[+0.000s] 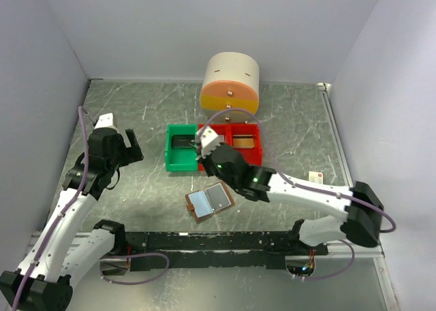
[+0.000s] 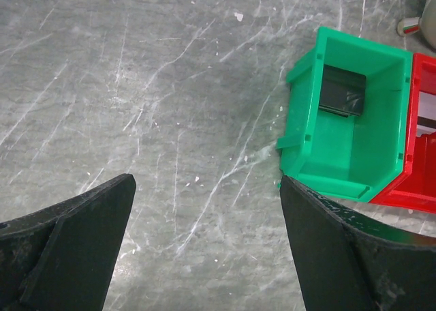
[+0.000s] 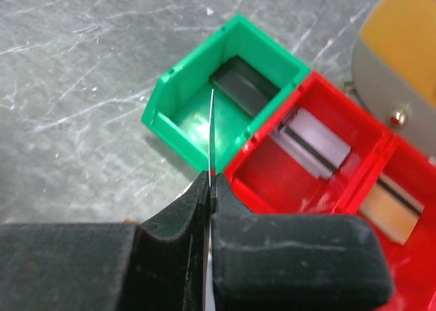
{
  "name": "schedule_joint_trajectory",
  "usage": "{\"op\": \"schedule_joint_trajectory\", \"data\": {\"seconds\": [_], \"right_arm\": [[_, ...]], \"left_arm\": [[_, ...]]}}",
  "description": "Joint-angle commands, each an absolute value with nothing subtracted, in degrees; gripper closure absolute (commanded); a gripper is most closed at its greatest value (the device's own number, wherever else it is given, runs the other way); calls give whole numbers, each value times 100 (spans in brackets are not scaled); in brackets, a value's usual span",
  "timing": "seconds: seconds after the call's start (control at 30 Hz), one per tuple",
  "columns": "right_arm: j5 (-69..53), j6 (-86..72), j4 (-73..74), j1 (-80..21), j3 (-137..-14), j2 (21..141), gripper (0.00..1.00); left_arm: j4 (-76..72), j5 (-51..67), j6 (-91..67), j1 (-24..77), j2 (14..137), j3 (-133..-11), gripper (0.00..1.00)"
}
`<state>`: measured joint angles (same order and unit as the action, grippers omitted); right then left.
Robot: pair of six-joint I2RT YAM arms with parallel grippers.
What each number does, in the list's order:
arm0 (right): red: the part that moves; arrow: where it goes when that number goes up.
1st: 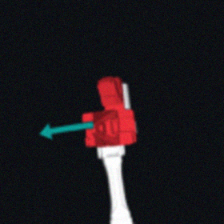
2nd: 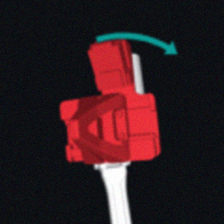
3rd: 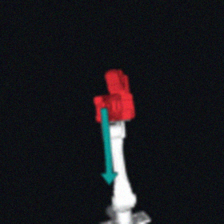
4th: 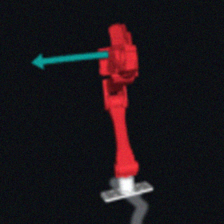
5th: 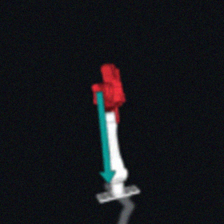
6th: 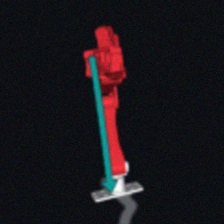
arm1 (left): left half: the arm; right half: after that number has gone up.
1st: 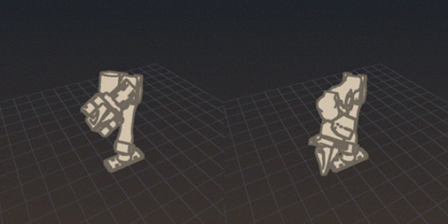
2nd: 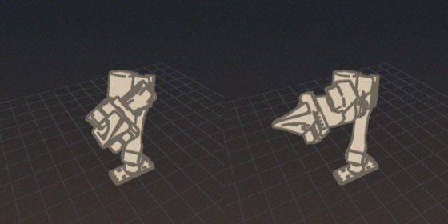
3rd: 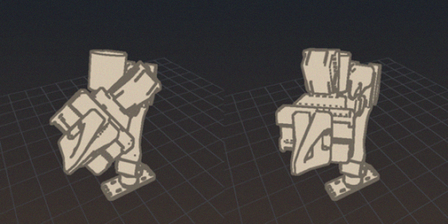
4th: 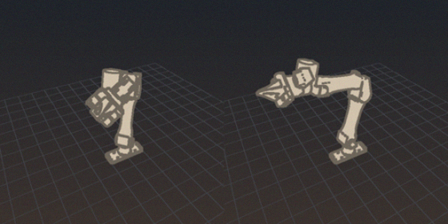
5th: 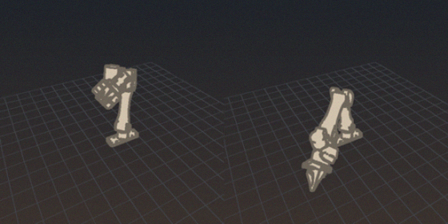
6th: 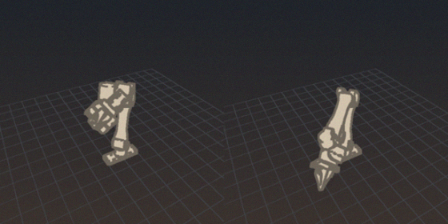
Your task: Take the credit cards out of the card holder
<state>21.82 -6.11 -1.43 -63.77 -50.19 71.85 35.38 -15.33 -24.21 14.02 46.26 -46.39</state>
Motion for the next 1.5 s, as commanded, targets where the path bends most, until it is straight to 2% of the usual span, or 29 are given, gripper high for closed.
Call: {"op": "schedule_joint_trajectory", "data": {"seconds": [0.0,0.23,0.4,0.77,0.93,1.47], "right_arm": [[2095,725,-262,-6387,-6072,8188,100],[2418,2398,536,-6300,-7811,10244,100],[2677,3263,767,-6237,-8553,11158,100],[2363,3731,668,-5843,-8969,11843,100],[1830,3614,880,-5631,-9162,12006,100],[2194,3963,908,-5495,-9597,12702,100]], "left_arm": [[3527,-1827,-2559,1352,4421,-4660,1],[3588,-2200,-2651,1353,4035,-4657,1],[3568,-2252,-2630,1353,3832,-4643,1],[3616,-2455,-2655,1345,3725,-4653,1],[3691,-2567,-2698,1336,3732,-4688,1],[3632,-2455,-2681,1301,3607,-4670,1]]}}
